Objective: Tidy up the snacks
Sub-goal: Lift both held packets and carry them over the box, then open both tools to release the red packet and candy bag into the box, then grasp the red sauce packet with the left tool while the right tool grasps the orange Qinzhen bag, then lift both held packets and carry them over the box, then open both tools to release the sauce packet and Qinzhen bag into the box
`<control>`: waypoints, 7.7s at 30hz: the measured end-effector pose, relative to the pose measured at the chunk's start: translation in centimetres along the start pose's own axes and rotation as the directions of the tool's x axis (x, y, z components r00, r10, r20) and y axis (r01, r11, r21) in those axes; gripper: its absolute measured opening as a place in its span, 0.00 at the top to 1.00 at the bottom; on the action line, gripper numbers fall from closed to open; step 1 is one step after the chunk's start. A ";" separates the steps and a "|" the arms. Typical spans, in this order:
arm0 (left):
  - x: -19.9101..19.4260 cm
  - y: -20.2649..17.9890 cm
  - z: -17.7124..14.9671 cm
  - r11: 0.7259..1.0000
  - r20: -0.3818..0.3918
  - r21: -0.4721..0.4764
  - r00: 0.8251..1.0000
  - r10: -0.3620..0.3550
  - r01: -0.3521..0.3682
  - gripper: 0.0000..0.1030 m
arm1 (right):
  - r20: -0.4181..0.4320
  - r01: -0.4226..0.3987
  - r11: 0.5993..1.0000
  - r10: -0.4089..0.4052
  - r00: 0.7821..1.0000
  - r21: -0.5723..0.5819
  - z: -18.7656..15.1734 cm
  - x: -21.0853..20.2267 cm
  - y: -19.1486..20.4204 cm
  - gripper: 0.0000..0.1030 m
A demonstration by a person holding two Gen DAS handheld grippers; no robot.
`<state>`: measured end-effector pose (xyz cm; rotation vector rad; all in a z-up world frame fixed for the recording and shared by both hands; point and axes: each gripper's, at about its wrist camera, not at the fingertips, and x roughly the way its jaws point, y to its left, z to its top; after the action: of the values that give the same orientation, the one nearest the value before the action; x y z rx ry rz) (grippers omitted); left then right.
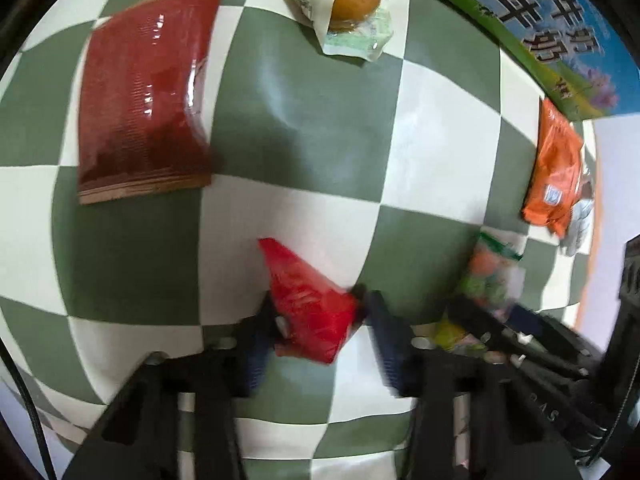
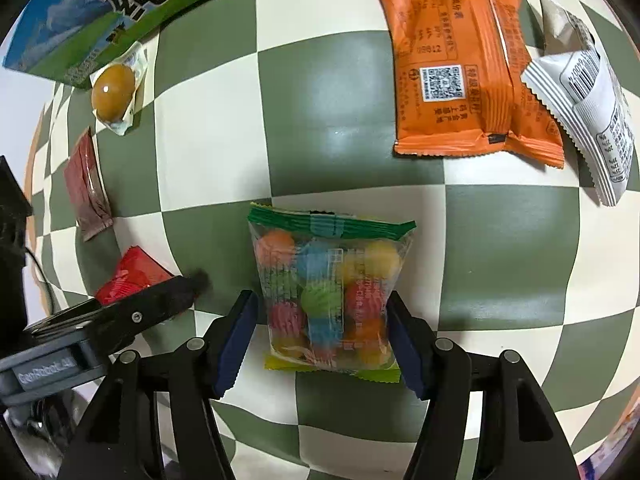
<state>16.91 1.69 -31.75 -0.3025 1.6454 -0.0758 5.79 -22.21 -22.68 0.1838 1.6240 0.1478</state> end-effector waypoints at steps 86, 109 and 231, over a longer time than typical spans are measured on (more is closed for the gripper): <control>-27.3 -6.3 10.6 0.962 0.574 0.134 0.811 0.119 -0.236 0.17 | 0.491 0.079 0.991 -0.016 0.871 -0.107 11.8 -27.8 2.5 0.05; -22.9 1.1 5.0 0.958 0.545 -0.034 0.798 0.257 -0.286 0.17 | 0.442 0.002 1.000 0.012 0.897 -0.031 6.3 -21.2 -0.5 0.24; -20.2 -7.0 27.3 0.971 0.316 0.195 0.946 0.070 -0.137 0.09 | 0.279 0.123 0.991 -0.104 0.955 -0.051 26.6 -18.5 1.1 0.07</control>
<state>46.30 3.44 -13.38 -0.0562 1.3259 -0.1195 33.39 -25.40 -6.04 0.0551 1.3453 0.0840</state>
